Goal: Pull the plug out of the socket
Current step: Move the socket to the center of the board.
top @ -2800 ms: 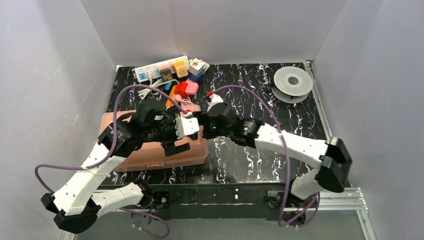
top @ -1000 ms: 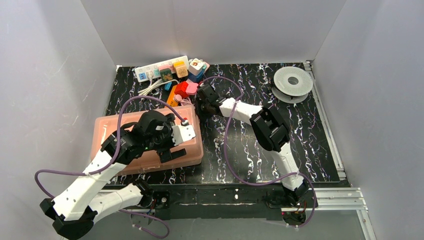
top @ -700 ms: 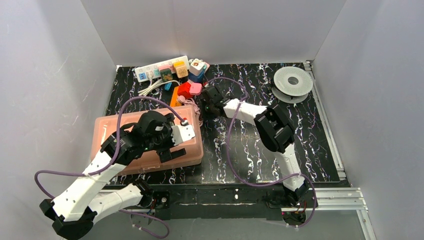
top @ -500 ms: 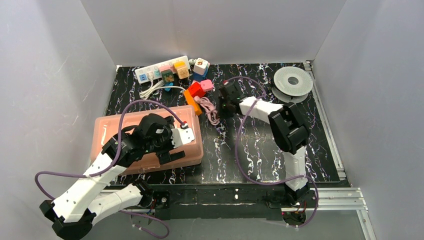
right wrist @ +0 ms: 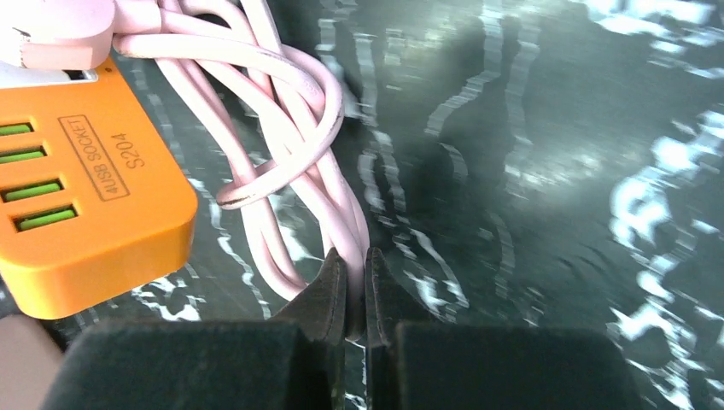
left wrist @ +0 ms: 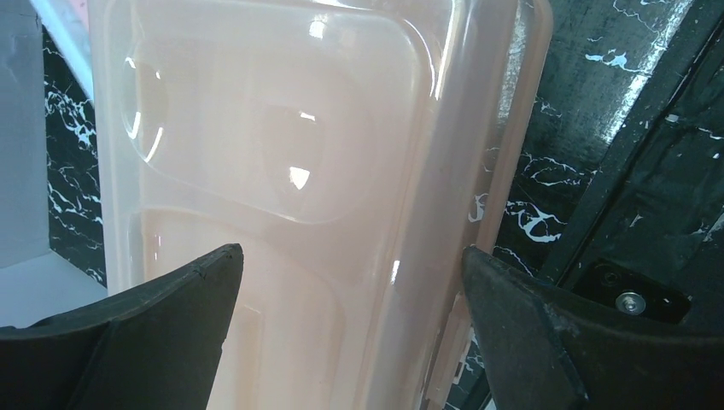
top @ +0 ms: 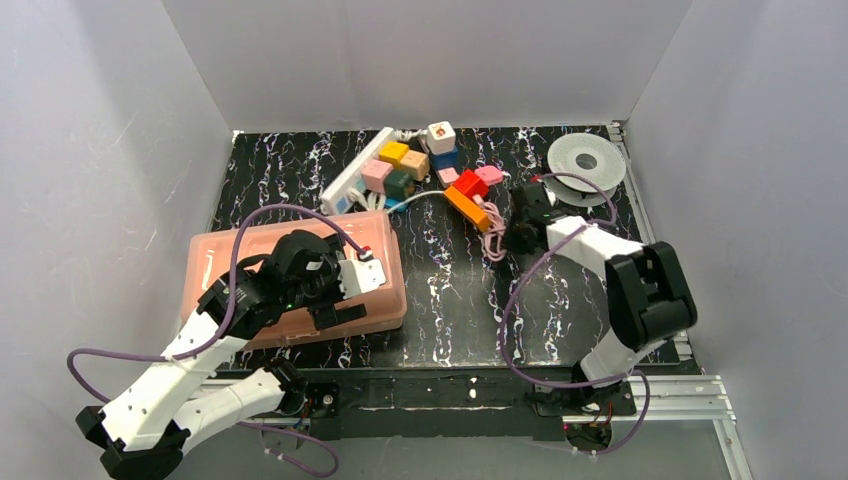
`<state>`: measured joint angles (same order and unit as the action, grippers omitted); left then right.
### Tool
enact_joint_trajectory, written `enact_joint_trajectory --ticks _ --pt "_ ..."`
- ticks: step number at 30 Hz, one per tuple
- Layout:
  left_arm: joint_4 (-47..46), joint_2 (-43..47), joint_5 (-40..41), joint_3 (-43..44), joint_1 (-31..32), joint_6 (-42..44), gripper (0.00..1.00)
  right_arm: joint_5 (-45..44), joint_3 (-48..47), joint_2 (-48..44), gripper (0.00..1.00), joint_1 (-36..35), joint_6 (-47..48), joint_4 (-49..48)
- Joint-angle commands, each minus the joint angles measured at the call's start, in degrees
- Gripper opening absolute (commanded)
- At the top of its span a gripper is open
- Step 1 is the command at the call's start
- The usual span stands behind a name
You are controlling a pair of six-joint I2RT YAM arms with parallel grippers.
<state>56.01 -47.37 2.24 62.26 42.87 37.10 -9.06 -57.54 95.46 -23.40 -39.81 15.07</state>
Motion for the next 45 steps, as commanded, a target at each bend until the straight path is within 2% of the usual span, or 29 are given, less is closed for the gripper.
enact_joint_trajectory --ticks 1,9,10,13,15,17,20,27,29,32,36,40,42,44,45 --pt "0.7 1.0 2.4 -0.4 -0.2 1.9 1.00 -8.5 4.7 -8.7 0.01 3.5 -3.7 7.5" --pt "0.4 1.2 2.2 -0.8 -0.2 2.4 1.00 -12.3 12.7 -23.0 0.01 6.6 -8.0 13.5" --pt "0.4 1.4 2.2 -1.2 -0.2 2.8 1.00 -12.1 13.4 -24.6 0.08 6.8 -8.2 14.0" --pt "-0.1 1.9 2.9 -2.0 -0.2 3.6 0.99 -10.4 14.5 -28.9 0.36 6.9 -7.9 14.7" --pt "-0.2 2.1 3.6 -2.7 -0.2 3.6 1.00 -8.0 14.5 -30.4 0.50 6.8 -6.9 14.6" --pt "-0.5 2.1 4.6 -3.5 -0.2 3.6 0.99 -6.3 14.0 -31.0 0.61 6.3 -6.0 14.5" --pt "-0.6 2.4 6.5 -5.4 -0.2 4.3 1.00 -6.1 13.3 -31.4 0.70 4.2 -5.8 14.8" --pt "-1.4 5.3 9.2 -9.6 -1.4 6.8 0.99 -13.1 7.6 -36.4 0.75 -9.0 -4.5 15.3" --pt "0.5 4.7 8.6 -6.7 -1.5 5.3 1.00 -12.8 4.5 -36.5 0.75 -11.8 -3.1 14.8" --pt "5.6 2.2 6.7 4.1 -1.5 1.5 1.00 -10.1 -0.6 -34.2 0.75 -14.5 -0.5 13.6" --pt "15.2 -0.3 5.2 15.7 -1.4 0.2 1.00 -4.5 -6.6 -29.4 0.75 -16.7 2.5 10.7" --pt "30.7 3.8 8.8 16.0 -1.4 6.2 1.00 -1.2 -15.2 -22.3 0.75 -22.4 6.1 8.7" --pt "39.8 4.8 11.1 16.4 -1.4 4.4 1.00 -0.7 -21.3 -16.1 0.75 -25.5 8.2 6.4" --pt "35.1 10.4 24.5 9.4 -1.5 4.9 0.99 0.5 -33.9 -4.6 0.76 -25.7 10.5 4.4" --pt "34.7 10.7 25.6 8.4 -1.5 5.3 0.99 0.6 -35.7 -3.2 0.76 -25.7 10.7 4.2"
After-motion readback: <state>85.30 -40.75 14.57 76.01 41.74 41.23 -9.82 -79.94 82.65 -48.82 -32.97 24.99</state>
